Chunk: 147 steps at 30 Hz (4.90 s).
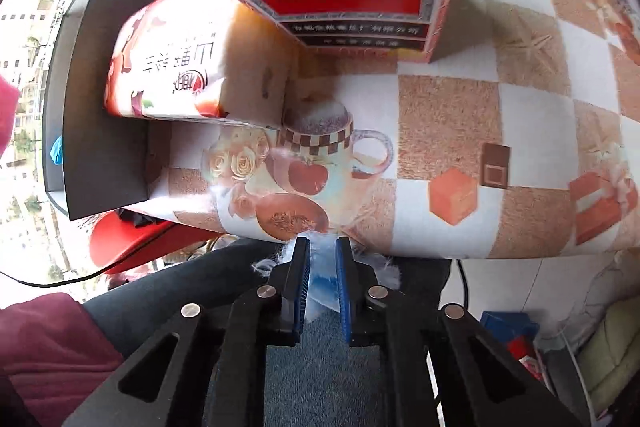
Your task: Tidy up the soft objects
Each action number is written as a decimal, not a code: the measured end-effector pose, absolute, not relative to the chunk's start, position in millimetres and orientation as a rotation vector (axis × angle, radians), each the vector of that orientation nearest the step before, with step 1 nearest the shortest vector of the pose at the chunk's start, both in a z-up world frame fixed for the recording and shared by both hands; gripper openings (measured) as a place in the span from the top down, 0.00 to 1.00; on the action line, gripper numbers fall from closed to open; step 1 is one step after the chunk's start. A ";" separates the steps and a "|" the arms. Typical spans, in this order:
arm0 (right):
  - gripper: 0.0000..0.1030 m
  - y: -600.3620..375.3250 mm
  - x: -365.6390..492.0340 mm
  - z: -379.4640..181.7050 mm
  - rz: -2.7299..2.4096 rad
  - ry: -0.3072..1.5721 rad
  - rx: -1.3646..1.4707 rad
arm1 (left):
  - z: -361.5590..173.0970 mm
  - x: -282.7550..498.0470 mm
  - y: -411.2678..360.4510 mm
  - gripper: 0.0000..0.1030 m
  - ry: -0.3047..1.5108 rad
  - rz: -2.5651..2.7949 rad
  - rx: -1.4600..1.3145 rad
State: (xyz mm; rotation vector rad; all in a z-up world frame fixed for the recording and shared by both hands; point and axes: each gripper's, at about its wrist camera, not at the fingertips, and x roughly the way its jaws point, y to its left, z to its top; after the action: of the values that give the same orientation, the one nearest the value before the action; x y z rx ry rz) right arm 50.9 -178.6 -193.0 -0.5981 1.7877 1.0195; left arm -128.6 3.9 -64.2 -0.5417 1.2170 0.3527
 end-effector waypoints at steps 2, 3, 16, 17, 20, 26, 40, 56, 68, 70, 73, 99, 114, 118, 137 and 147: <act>0.85 -172.7 46.1 -193.1 1.054 1.784 -0.645 | -62.2 -130.0 2.2 0.25 1.214 0.353 -0.535; 0.85 -170.9 42.5 -194.5 1.084 1.801 -0.671 | -60.6 -131.0 1.2 0.25 1.210 0.354 -0.531; 0.79 -158.5 14.4 -210.8 1.088 1.631 -1.051 | -65.9 -141.5 2.6 0.24 1.213 0.376 -0.576; 0.82 -159.4 15.1 -210.2 1.090 1.645 -1.015 | -66.4 -141.1 2.0 0.24 1.214 0.375 -0.577; 0.85 -166.5 35.8 -201.0 1.105 1.757 -0.829 | -67.8 -140.8 2.2 0.24 1.217 0.371 -0.584; 0.95 -165.9 68.9 -168.9 1.138 1.806 -0.602 | -76.9 -138.8 10.9 0.24 1.227 0.377 -0.620; 0.16 -145.2 14.4 -192.7 1.240 1.641 -1.075 | -75.4 -142.7 11.8 0.24 1.216 0.390 -0.628; 0.84 -168.1 63.2 -208.0 1.125 1.903 -0.700 | -91.4 -146.2 9.7 0.24 1.253 0.403 -0.665; 0.84 -130.7 97.3 -83.3 1.370 1.776 -0.461 | -76.3 -168.4 28.2 0.24 1.189 0.521 -0.690; 0.84 -113.0 97.4 -59.0 1.427 1.716 -0.456 | -69.9 -175.9 33.8 0.24 1.158 0.557 -0.704; 0.84 -80.9 84.7 -30.1 1.521 1.645 -0.444 | -59.9 -188.6 41.8 0.24 1.109 0.631 -0.723; 0.04 74.4 -55.1 -10.7 1.698 1.420 -0.697 | -78.8 -243.3 54.8 0.22 1.126 1.051 -0.839; 0.01 12.8 105.0 1.1 1.377 1.554 -0.469 | -54.2 -179.8 70.9 0.22 1.111 0.820 -0.868; 0.01 -4.9 160.1 -13.7 1.196 1.543 -0.507 | -52.3 -135.7 66.8 0.21 1.158 0.727 -0.802; 0.01 60.2 226.5 -161.4 1.101 1.649 -0.694 | -161.9 39.9 73.8 0.21 1.445 0.708 -0.870; 0.01 116.0 214.1 -212.0 1.150 1.614 -0.794 | -214.9 43.1 80.3 0.21 1.539 0.814 -0.944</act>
State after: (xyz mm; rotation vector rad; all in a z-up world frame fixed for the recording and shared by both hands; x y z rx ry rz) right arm 214.1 116.0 -212.0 -0.7942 1.6144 1.1502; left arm 43.1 80.3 -214.9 -0.9436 1.5394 0.8140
